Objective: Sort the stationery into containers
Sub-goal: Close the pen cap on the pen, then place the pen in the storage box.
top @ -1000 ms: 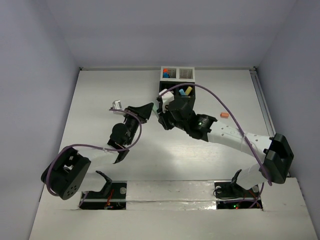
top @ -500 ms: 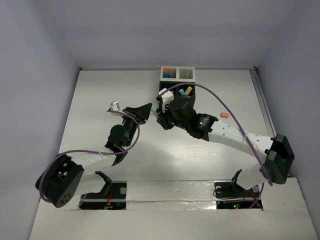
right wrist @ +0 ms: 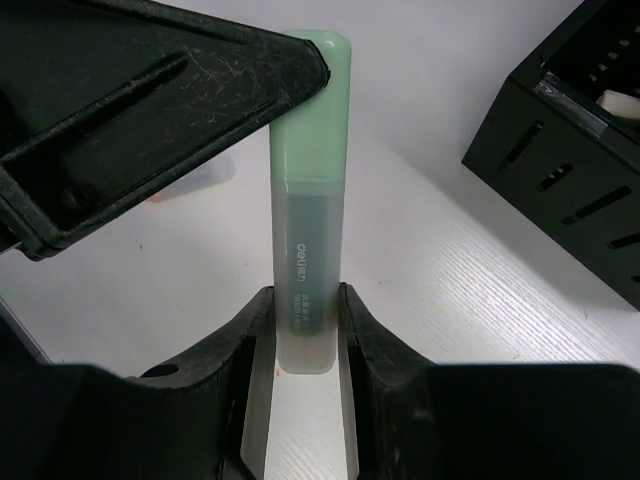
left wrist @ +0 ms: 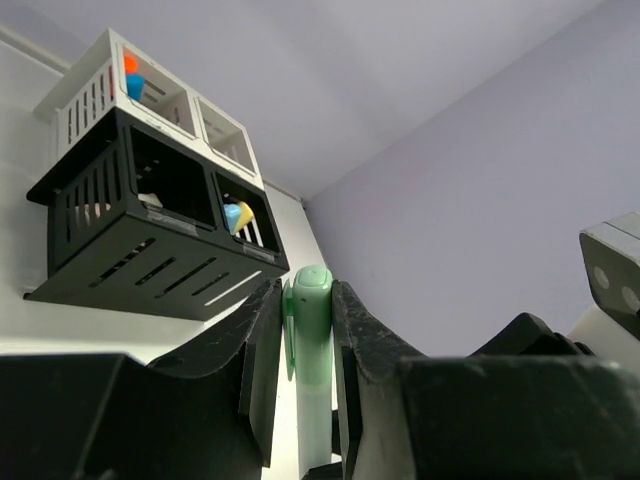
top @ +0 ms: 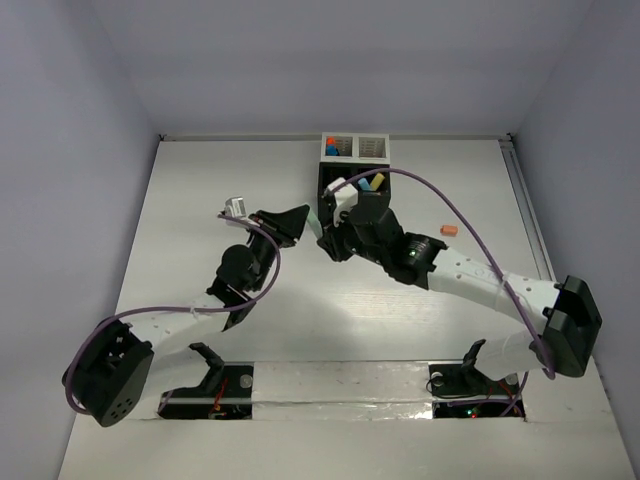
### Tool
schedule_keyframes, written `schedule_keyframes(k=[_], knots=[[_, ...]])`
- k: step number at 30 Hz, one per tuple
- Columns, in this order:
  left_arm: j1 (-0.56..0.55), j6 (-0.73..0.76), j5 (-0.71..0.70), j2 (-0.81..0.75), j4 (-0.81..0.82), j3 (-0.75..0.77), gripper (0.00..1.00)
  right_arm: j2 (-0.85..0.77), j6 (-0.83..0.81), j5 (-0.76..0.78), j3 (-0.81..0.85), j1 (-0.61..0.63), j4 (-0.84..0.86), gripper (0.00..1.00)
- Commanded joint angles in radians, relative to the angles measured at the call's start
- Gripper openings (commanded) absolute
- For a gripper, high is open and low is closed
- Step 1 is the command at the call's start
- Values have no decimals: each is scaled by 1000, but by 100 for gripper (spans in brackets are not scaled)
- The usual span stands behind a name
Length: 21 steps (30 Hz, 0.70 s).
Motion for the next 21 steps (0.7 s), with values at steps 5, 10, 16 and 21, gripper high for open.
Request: schedule_keyframes(k=[5,10,16,21], knots=[[-64,77,142,24,-217,95,0,-167,77,136,-40,-1,317,52],[-64,130,106,79,-233,210,0,-274,132,133,-144,-1,236,65],[-64,199,101,196,-203,364,0,-483,171,220,-317,-1,138,66],[-64,307,142,369,-140,523,0,-621,240,346,-440,-1,61,28]])
